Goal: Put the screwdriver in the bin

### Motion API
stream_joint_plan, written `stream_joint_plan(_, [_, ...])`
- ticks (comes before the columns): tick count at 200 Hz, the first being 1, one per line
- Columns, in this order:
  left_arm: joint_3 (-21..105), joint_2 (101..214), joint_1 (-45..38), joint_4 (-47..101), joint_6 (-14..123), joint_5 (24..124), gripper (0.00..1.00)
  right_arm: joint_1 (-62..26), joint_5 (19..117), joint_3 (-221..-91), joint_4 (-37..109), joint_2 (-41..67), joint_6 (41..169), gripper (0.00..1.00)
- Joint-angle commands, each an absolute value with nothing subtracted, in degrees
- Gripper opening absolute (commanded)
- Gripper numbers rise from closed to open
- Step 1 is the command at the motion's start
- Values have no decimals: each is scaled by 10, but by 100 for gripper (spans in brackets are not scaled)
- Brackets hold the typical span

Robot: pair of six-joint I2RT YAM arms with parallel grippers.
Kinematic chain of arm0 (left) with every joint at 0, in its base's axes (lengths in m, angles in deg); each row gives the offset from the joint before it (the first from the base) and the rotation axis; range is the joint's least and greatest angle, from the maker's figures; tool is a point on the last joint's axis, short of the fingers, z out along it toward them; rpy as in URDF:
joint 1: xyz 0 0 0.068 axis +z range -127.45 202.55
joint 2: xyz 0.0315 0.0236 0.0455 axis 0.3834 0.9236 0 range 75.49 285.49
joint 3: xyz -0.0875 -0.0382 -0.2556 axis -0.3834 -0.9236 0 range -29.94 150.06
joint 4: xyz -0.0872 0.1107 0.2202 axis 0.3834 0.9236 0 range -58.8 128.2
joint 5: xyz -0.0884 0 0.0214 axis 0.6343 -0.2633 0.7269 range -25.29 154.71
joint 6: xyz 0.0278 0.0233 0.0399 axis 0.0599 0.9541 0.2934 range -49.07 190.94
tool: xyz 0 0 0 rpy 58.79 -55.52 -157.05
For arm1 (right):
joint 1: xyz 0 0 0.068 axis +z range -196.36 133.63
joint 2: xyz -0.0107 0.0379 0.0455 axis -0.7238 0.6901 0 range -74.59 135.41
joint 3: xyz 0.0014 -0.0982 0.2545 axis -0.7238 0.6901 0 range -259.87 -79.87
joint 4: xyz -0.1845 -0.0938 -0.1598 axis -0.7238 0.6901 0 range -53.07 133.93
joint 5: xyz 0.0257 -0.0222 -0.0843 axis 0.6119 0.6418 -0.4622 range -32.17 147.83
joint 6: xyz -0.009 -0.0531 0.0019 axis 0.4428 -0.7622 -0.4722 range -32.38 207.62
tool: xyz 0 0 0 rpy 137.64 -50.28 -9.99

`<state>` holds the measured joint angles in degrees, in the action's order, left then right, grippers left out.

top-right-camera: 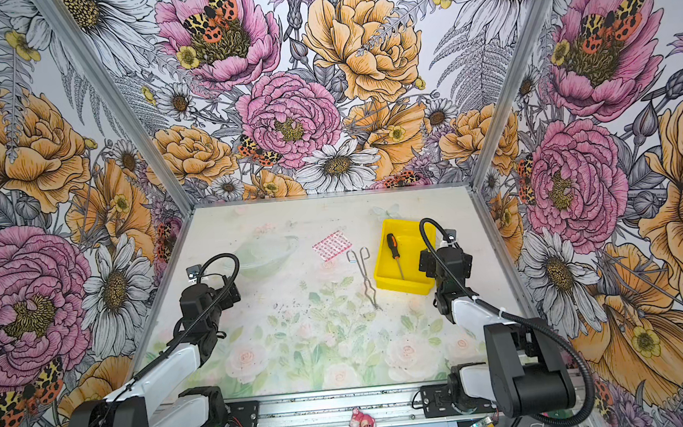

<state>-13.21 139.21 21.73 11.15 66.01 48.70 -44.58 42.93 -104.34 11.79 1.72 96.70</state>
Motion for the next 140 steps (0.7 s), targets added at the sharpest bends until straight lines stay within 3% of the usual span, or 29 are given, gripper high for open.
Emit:
stream_joint_plan(1, [-109, 1453, 229, -27, 690, 499, 99, -450, 445, -1052, 20, 45, 943, 99])
stream_joint_plan(59, [-57, 1621, 225, -159, 704, 543, 99, -471, 458, -1030, -83, 97, 946, 100])
stream_joint_plan(90, [-80, 1638, 235, -211, 705, 589, 99, -472, 463, -1019, -132, 131, 940, 100])
stream_joint_plan(140, [-82, 1642, 225, -222, 713, 574, 99, -468, 463, -1021, -129, 133, 938, 99])
